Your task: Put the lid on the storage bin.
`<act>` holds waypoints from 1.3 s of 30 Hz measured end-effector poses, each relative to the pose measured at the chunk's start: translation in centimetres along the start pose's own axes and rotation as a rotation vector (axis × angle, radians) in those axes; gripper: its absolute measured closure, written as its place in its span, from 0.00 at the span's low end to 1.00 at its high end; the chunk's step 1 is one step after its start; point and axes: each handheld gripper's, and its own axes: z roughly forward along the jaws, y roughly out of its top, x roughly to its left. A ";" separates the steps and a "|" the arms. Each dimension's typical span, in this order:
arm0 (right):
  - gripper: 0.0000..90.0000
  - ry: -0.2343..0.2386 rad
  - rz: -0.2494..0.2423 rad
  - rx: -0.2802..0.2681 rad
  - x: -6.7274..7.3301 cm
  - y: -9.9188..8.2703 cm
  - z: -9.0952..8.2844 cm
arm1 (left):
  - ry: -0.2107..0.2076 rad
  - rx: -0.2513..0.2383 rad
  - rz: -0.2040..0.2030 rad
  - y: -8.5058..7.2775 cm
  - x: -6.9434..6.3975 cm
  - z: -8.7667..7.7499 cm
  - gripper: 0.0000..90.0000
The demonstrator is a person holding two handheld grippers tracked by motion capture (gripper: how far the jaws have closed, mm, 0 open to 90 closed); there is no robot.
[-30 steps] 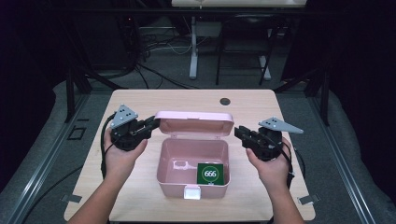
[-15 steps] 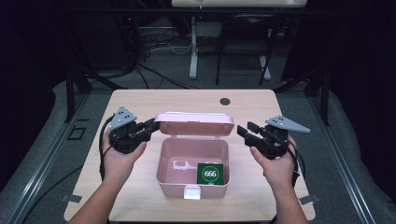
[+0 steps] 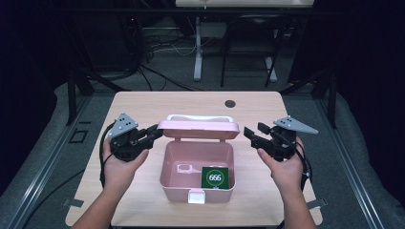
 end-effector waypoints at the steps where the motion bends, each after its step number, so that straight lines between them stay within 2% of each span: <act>1: 0.47 -0.001 0.000 0.002 0.0 0.0 0.0 | 0.000 0.001 0.003 0.0 0.0 -0.1 0.87; 12: 0.46 -0.001 -0.020 0.016 0.5 -0.1 0.3 | -0.017 0.009 0.003 -0.8 -0.4 -0.8 0.86; 26: 0.46 0.003 -0.021 0.015 0.6 -0.4 0.6 | -0.030 0.024 0.027 -1.5 -1.1 -1.9 0.85; 39: 0.46 0.002 -0.020 0.026 0.6 -0.5 0.7 | -0.045 0.026 0.023 -2.1 -1.2 -2.5 0.85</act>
